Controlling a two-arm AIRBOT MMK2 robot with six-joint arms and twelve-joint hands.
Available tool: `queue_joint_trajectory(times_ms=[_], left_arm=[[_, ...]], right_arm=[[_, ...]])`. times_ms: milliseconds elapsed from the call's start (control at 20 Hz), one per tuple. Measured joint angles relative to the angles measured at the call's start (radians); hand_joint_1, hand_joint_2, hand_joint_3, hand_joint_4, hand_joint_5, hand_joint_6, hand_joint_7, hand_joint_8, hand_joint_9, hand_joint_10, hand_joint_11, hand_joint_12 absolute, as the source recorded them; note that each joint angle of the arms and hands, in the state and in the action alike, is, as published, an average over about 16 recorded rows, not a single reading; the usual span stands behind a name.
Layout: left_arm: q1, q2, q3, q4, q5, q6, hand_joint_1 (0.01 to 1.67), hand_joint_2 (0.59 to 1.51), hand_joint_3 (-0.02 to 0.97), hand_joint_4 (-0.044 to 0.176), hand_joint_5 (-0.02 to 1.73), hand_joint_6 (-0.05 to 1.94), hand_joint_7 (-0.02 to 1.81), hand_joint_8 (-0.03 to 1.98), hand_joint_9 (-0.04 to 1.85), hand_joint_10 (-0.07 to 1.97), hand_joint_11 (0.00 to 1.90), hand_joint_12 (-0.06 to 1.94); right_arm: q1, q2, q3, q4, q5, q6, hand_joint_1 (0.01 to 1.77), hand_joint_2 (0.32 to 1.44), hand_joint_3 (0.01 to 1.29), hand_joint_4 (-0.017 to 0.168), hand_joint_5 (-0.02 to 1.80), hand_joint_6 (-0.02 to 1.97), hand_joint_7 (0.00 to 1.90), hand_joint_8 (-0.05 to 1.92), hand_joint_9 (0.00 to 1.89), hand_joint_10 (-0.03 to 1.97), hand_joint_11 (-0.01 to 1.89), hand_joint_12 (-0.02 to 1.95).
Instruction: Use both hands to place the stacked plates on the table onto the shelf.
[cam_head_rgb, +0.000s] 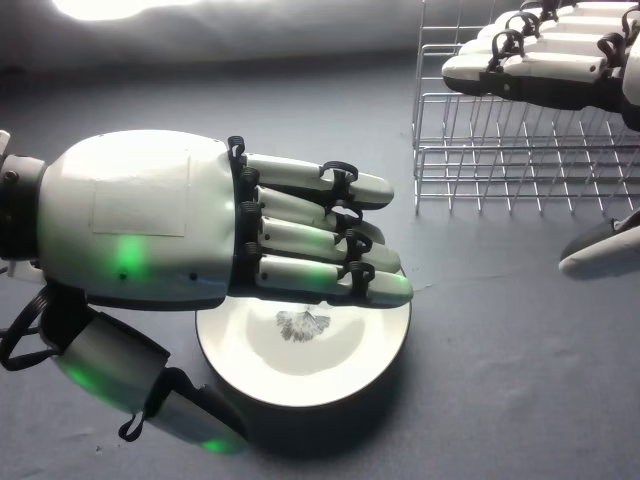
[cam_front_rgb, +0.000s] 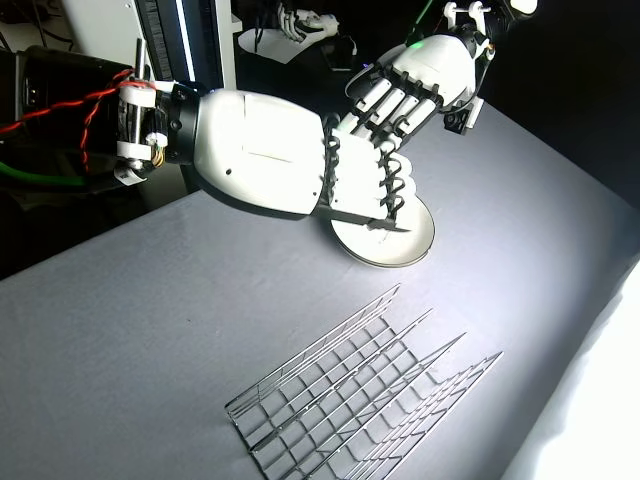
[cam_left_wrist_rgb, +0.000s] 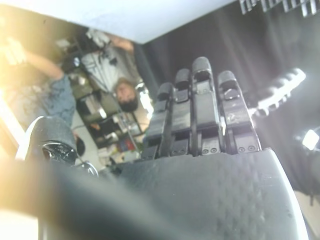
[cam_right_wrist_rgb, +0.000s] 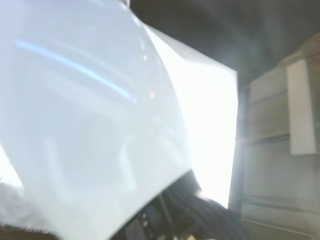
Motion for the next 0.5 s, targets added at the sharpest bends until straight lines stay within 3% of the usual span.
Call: queue_joint_trajectory(times_ms=[500], left_arm=[[-0.015,0.005,0.006,0.015,-0.019,-0.027,0.03,1.075,0.100,0.004,0.07,0.02,0.06,0.01,0.03,0.01,0.02,0.03]], right_arm=[[-0.003,0.005,0.000,-0.011,0.001,-0.001,0.06,1.16,0.04,-0.002,0.25,0.02,0.23,0.02,0.19,0.02,0.02,0.53]])
